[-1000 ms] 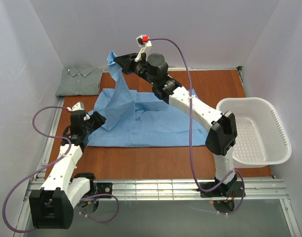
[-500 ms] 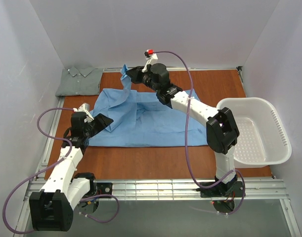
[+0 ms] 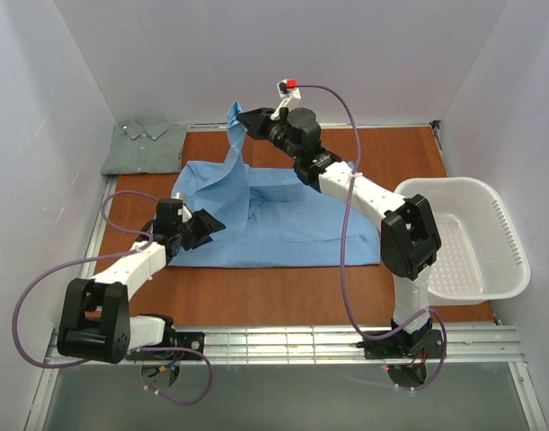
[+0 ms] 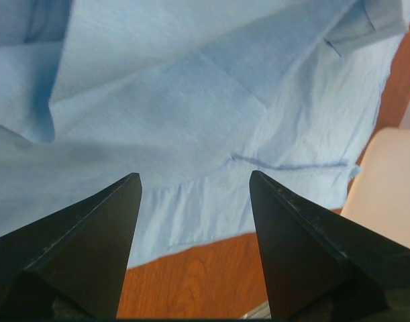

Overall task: Fold and stack the long sleeve shirts
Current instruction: Fold the shirt

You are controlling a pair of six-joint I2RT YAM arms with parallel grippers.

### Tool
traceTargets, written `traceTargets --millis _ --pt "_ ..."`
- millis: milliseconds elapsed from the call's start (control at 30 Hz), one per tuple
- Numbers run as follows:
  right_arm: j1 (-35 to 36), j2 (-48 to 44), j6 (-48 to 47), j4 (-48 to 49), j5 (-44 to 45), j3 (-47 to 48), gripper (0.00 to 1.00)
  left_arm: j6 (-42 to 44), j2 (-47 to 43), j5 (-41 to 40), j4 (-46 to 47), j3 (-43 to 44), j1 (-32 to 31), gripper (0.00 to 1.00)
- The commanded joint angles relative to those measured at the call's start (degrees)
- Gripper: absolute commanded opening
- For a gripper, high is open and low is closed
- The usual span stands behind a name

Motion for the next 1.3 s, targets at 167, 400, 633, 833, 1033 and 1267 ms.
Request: traceTargets --millis 167,400,633,833,1033,1267 --pt "-1.2 -7.5 1.9 7.2 -2.4 -6.5 0.01 -0.4 11.2 -12.3 6.0 8.6 0.0 0.59" --pt "-1.9 -12.3 0.3 7.6 -2.9 -14.5 0.01 -1.7 15.7 -16.8 9.5 11.6 0.1 0.59" --pt "-3.1 -18.1 -1.3 7.6 -2.8 -23.1 0.01 0.8 16.5 -18.8 12.4 13.0 0.4 0.59" --pt "-4.3 -23.9 -1.8 7.4 -3.8 -32.8 0.01 1.9 18.6 -18.8 12.4 14.3 0.5 0.59" --pt "-5.4 -31.2 -4.9 2.4 -2.2 -40.0 0.01 1.6 17.9 -20.3 12.9 13.9 0.5 0.59" --pt "-7.1 -38.2 -8.0 -5.7 1.9 -49.2 0.01 0.8 14.7 -20.5 13.3 11.5 0.5 0.61"
